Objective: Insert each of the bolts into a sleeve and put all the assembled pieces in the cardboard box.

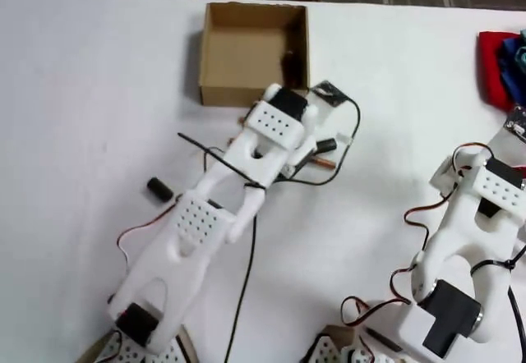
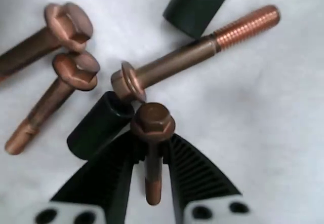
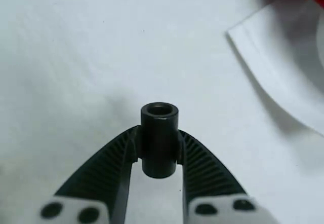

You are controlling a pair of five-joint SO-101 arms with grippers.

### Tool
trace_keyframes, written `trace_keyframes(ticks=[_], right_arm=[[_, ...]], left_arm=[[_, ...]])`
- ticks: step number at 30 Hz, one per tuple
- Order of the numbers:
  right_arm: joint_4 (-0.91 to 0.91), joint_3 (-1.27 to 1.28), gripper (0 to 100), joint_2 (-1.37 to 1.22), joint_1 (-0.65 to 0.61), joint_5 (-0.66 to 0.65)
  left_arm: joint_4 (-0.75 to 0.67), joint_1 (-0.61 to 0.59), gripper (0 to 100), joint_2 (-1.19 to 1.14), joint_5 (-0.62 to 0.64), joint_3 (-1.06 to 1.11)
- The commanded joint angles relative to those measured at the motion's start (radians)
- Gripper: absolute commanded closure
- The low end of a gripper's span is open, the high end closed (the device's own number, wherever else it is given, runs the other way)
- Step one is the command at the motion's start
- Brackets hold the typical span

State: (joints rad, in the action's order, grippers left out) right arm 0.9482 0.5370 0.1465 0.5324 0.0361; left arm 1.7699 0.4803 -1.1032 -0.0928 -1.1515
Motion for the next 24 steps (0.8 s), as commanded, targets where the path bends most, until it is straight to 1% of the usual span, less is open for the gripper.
trace_keyframes(ticks=[1,3,7,16,18,20,22,24], right_arm=[[-0.004,-0.044,97.8,0.056,0.012,0.008],[-0.004,-0.044,97.8,0.056,0.012,0.008],[-0.004,-0.043,97.8,0.056,0.012,0.008],[-0.004,-0.043,97.8,0.056,0.012,0.008],[-0.004,-0.041,97.8,0.058,0.012,0.008],[-0.002,-0.04,97.8,0.058,0.012,0.008],[-0.002,-0.04,97.8,0.058,0.012,0.008],[0.012,-0.043,97.8,0.058,0.012,0.008]], left_arm=[[0.015,-0.011,86,0.008,0.008,0.002],[0.014,-0.014,83,0.006,0.008,0.001],[-0.015,-0.014,84,0.006,0.006,0.004],[-0.029,-0.008,85,0.003,0.005,0.005],[-0.04,-0.011,89,0.003,0.005,0.005],[-0.048,-0.014,98,0.003,0.005,0.005],[-0.041,-0.008,96,0.003,0.005,0.005],[-0.041,-0.005,98,0.005,0.005,0.004]])
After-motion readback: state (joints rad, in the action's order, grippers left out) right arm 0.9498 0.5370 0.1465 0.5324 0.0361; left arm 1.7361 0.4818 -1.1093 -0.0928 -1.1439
